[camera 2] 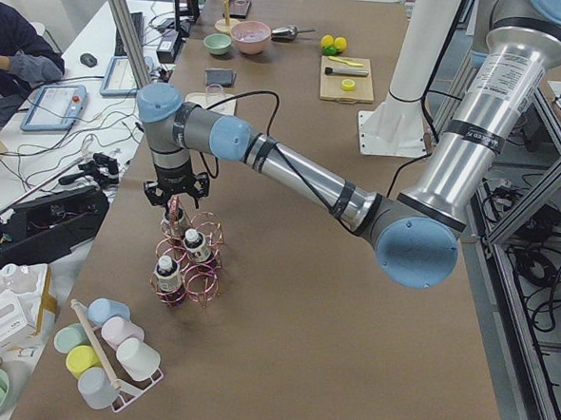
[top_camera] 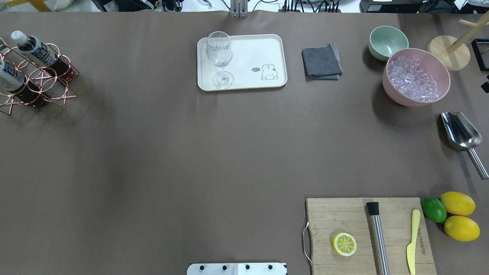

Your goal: Take tea from basket to plate

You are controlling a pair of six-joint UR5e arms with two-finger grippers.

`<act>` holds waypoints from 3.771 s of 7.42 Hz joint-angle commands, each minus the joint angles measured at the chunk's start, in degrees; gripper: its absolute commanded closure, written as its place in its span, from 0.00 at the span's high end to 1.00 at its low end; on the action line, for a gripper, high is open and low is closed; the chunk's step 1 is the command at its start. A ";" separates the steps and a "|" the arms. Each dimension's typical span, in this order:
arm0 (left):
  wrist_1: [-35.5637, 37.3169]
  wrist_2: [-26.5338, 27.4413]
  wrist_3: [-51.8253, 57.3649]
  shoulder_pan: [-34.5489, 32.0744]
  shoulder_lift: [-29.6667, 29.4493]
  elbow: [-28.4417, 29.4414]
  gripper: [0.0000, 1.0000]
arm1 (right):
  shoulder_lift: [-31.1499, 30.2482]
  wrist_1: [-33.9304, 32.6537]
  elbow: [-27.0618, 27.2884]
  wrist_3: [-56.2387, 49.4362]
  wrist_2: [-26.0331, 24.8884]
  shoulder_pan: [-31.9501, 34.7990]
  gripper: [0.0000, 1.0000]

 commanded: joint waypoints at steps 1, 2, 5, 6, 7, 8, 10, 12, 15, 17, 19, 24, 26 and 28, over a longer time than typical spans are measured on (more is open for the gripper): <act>0.00 0.44 3.35 0.26 0.95 -0.27 0.70 | 0.07 -1.26 -0.27 0.08 -0.15 0.01 1.00; 0.00 0.44 3.87 0.17 1.04 -0.19 0.63 | 0.07 -1.26 -0.45 0.08 -0.06 0.01 1.00; 0.00 0.44 4.49 -0.09 0.78 0.60 0.46 | 0.41 -1.08 -0.80 0.08 -0.32 0.01 1.00; -0.08 0.44 4.32 -0.18 0.69 0.69 0.36 | 0.59 -1.08 -0.98 0.08 -0.41 -0.08 1.00; 0.09 0.87 4.31 -0.27 0.43 0.69 0.11 | 0.77 -1.08 -1.33 0.08 -0.41 -0.08 1.00; 0.35 0.97 4.23 -0.53 0.34 0.52 0.00 | 0.77 -1.08 -1.33 0.08 -0.41 -0.08 1.00; 3.06 1.23 3.00 -0.88 -0.80 0.60 0.00 | 1.20 -1.17 -1.51 0.08 -0.41 -0.08 1.00; 4.47 1.32 -0.95 -0.79 -3.87 0.52 0.00 | 1.21 -1.26 -1.42 0.08 -0.41 0.01 1.00; 10.01 1.32 -1.05 -0.27 -8.35 -0.09 0.00 | 1.12 -1.34 -1.07 0.08 -0.41 0.36 1.00; 15.88 -0.25 -3.13 0.43 -10.47 -2.28 0.00 | 1.12 -1.95 -1.07 0.08 -0.32 0.71 1.00; 16.52 -0.53 -5.45 1.40 -10.30 -6.67 0.00 | 1.12 -2.22 -1.07 0.08 -0.24 1.93 1.00; 4.10 -0.67 4.49 9.19 -10.65 -16.00 0.00 | 1.03 -6.00 1.13 0.00 -0.24 3.88 1.00; 3.43 -2.79 -7.80 11.06 -10.91 -16.62 0.00 | 1.03 -6.00 1.13 -0.09 -0.32 3.88 1.00; 2.99 -3.25 -13.77 13.26 -11.35 -18.11 0.00 | 0.95 -6.09 1.22 0.00 -0.32 4.23 1.00</act>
